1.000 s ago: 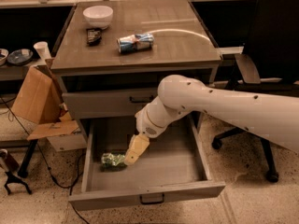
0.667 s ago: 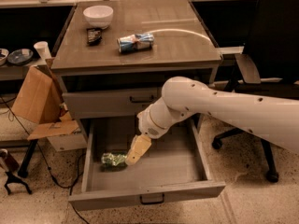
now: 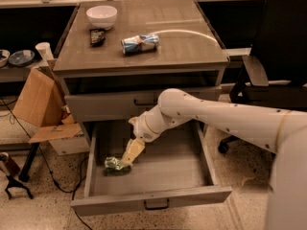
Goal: Pick green can from middle drawer and place on counter
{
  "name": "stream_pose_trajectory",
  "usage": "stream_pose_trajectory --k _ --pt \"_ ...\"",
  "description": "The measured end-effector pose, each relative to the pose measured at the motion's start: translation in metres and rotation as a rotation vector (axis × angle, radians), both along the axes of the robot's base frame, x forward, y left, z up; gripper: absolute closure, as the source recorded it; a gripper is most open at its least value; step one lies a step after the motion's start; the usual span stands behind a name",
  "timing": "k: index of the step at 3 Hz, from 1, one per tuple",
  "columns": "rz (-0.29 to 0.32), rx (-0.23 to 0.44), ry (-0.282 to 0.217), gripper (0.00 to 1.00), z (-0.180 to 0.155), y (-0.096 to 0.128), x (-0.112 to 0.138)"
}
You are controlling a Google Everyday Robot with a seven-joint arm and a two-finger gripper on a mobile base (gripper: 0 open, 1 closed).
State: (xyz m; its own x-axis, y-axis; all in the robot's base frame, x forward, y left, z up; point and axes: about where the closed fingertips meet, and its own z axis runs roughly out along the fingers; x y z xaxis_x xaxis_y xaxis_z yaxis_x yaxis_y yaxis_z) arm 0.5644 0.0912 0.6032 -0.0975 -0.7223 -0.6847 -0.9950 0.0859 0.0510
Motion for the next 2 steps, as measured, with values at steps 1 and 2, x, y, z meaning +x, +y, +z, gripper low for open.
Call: stream_pose_trajectory --k 1,2 --pt "0.058 0.050 0.035 0.00 -0.047 0.039 0.024" --pt "0.105 0.087 0.079 0.00 -0.088 0.081 0.037"
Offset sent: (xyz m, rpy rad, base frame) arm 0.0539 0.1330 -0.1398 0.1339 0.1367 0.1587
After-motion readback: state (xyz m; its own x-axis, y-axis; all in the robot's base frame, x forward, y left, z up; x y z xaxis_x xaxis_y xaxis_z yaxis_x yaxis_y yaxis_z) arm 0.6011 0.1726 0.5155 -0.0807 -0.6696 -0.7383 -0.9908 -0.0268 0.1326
